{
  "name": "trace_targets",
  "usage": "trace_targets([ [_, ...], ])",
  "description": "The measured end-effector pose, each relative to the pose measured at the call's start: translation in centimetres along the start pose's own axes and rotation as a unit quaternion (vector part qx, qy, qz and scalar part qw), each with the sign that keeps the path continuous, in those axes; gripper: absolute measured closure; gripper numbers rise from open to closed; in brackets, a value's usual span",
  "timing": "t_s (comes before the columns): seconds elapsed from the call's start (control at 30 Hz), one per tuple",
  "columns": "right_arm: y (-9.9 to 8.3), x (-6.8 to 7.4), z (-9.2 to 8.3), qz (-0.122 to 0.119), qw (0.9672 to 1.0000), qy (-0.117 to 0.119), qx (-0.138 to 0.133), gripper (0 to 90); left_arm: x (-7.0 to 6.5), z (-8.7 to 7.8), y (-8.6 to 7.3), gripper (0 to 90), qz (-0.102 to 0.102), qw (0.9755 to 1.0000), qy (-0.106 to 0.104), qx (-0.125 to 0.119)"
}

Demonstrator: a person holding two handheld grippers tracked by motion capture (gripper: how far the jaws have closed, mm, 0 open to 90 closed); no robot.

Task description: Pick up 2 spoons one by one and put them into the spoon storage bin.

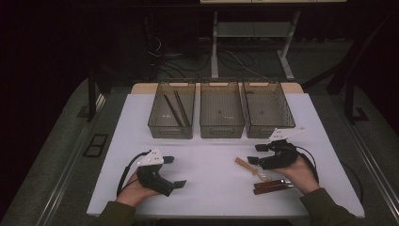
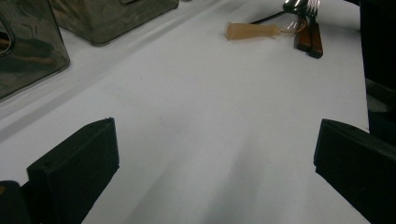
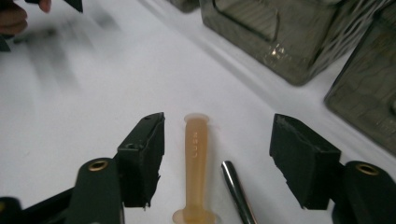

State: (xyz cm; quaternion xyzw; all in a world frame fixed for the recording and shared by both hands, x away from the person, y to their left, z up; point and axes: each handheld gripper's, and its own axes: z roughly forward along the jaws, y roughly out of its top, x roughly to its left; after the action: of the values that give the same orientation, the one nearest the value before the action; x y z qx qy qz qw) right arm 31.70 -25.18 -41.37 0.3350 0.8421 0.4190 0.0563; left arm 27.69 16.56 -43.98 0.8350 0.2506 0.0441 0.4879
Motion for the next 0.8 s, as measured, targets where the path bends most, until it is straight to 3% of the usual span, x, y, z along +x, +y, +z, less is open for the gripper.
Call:
trace_targets([
  [0.23, -0.3, 0.3, 1.4, 0.002, 0.9995, 0.005, 0.032, 48.9, 0.0, 0.0, 0.0, 0.0, 0.002, 1.0, -0.001, -0.001],
  [0.43, -0.4, 1.0, 2.1, -0.019, 0.998, 0.004, 0.06, 60.4, 0.0, 0.0, 0.0, 0.0, 0.003, 1.0, -0.001, -0.001],
  [0.8, -0.5, 1.5, 3.2, -0.047, 0.9963, -0.01, 0.071, 62.9, 0.0, 0.0, 0.0, 0.0, 0.004, 1.0, -0.001, 0.0],
])
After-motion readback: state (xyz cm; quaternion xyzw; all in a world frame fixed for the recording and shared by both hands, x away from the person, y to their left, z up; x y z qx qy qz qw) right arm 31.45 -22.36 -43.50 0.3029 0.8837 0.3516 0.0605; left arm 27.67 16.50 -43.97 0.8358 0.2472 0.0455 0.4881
